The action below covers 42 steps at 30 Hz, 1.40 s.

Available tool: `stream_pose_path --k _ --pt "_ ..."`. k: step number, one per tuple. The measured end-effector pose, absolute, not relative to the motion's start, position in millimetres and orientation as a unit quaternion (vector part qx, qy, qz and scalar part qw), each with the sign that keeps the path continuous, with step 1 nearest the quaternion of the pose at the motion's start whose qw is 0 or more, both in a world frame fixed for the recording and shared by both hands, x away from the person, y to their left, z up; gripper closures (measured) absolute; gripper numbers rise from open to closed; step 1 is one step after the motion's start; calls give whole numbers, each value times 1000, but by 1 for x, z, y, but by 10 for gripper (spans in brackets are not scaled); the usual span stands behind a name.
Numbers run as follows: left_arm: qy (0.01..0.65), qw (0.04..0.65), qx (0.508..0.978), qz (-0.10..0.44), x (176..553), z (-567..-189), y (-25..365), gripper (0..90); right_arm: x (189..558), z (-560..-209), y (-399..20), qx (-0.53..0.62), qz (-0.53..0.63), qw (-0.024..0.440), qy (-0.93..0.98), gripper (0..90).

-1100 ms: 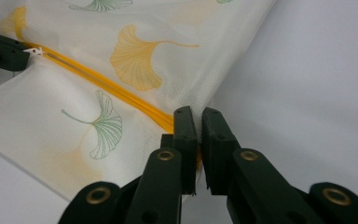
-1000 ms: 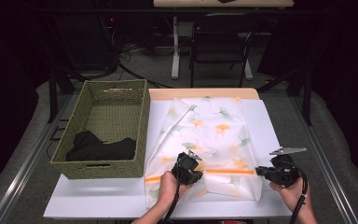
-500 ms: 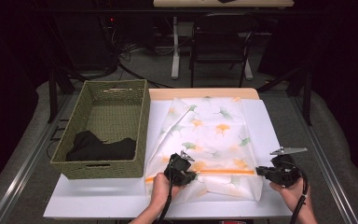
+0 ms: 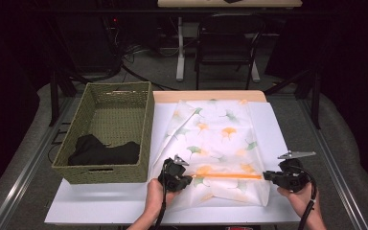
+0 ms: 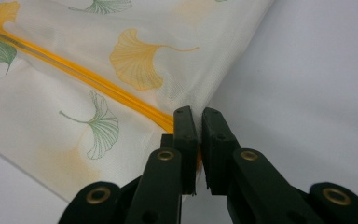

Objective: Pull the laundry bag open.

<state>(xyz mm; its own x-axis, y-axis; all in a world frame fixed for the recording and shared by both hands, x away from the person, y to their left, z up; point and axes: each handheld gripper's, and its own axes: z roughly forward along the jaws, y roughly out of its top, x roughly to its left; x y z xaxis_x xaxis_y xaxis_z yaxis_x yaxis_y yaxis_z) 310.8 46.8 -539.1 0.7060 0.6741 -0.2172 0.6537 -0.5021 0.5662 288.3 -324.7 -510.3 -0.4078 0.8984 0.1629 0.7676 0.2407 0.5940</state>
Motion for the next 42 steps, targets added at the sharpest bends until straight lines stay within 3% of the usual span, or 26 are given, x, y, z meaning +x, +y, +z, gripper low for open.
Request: stream_pose_path --k 42 --pt "423 312 850 38 294 -536 103 900 288 -510 -325 536 310 107 778 856"
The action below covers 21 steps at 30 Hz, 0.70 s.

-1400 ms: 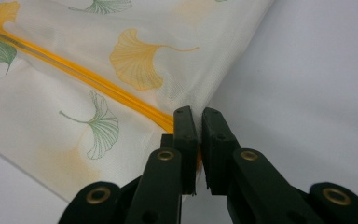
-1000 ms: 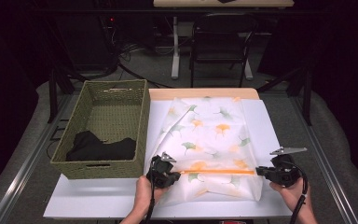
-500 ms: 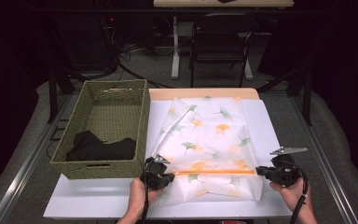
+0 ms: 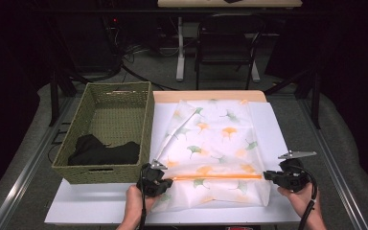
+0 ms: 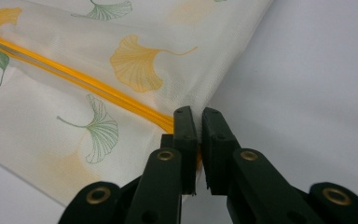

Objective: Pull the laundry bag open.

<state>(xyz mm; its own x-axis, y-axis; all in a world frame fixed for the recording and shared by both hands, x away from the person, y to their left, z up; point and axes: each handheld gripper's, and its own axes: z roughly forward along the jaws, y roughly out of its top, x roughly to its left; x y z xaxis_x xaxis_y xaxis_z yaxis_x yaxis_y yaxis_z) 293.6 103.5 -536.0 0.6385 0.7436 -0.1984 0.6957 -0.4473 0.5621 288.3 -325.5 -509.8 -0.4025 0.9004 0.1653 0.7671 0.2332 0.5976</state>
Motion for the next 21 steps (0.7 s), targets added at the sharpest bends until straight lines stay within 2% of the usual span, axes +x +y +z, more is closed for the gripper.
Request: stream_pose_path --k 21 --pt "447 297 840 75 278 -532 137 900 287 -512 -325 540 312 105 775 857"
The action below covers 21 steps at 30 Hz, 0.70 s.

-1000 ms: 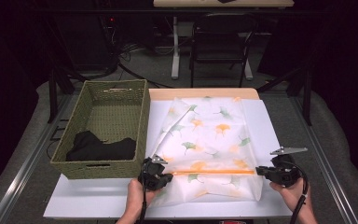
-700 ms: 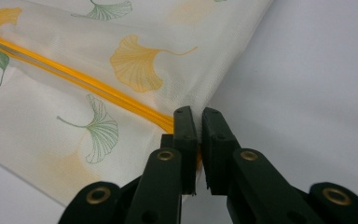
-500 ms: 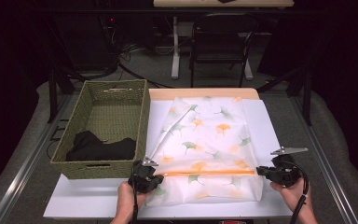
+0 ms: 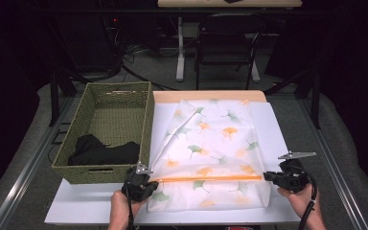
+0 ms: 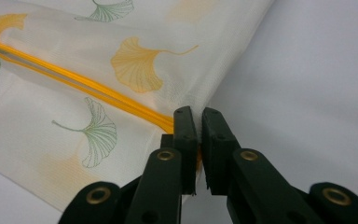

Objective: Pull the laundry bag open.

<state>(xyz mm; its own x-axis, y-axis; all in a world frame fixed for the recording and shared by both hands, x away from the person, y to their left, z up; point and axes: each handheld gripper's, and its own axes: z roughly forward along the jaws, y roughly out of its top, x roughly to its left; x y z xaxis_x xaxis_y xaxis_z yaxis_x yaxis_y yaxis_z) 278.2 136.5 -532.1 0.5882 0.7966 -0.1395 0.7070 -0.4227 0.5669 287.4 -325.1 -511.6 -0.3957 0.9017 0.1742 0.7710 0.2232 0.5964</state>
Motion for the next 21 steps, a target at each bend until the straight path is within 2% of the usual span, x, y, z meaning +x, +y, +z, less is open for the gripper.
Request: stream_pose_path --k 21 --pt "461 270 838 111 265 -529 164 900 286 -511 -324 540 312 113 773 856"
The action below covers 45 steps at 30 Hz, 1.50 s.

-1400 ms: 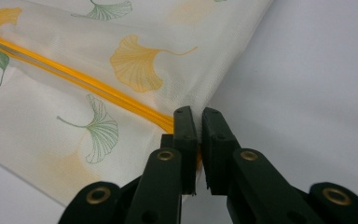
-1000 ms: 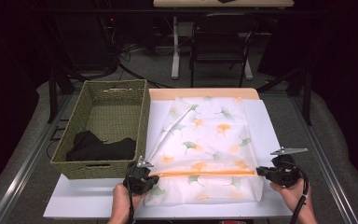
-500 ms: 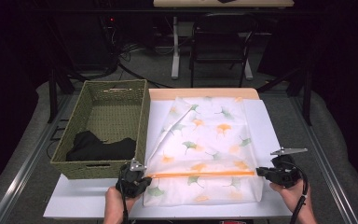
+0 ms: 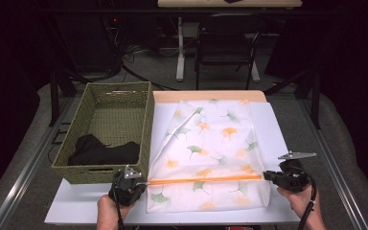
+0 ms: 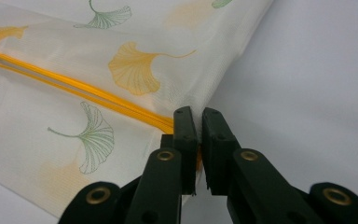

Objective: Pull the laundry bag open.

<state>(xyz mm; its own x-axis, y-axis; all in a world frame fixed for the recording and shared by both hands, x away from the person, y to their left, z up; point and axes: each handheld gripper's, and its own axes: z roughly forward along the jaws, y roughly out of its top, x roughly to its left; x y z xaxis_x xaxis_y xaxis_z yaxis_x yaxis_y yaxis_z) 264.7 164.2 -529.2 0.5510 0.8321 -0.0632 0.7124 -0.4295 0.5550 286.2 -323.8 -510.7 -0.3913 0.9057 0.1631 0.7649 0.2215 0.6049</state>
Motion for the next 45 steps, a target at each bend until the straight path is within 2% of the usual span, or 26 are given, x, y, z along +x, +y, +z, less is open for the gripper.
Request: stream_pose_path --k 5,8,26,29,36,37,38,39,41,42,44,45 --pt "460 265 840 113 263 -530 165 900 287 -512 -322 541 307 114 774 851" --pt "450 255 846 132 264 -529 162 900 287 -513 -321 538 305 119 777 851" --pt "447 237 855 116 268 -532 149 887 286 -519 -317 542 266 113 789 804" --pt "434 231 863 113 267 -532 146 828 286 -520 -316 544 262 111 789 780" --pt "414 245 872 84 266 -535 138 754 284 -522 -315 545 251 106 793 668" --pt "411 245 875 82 266 -534 138 733 283 -522 -315 544 250 106 794 622" --pt "407 251 875 77 266 -534 139 694 283 -521 -316 544 247 104 795 514" --pt "407 251 875 74 265 -533 139 694 283 -521 -316 544 247 104 795 514" --pt "405 257 875 67 264 -532 142 619 283 -521 -316 541 247 101 798 397" --pt "402 254 878 63 262 -529 146 521 282 -520 -318 537 249 101 800 318" --pt "396 248 881 70 260 -526 151 452 282 -518 -319 535 254 99 799 257" --pt "396 248 881 70 260 -526 151 410 282 -518 -319 535 254 99 799 257"
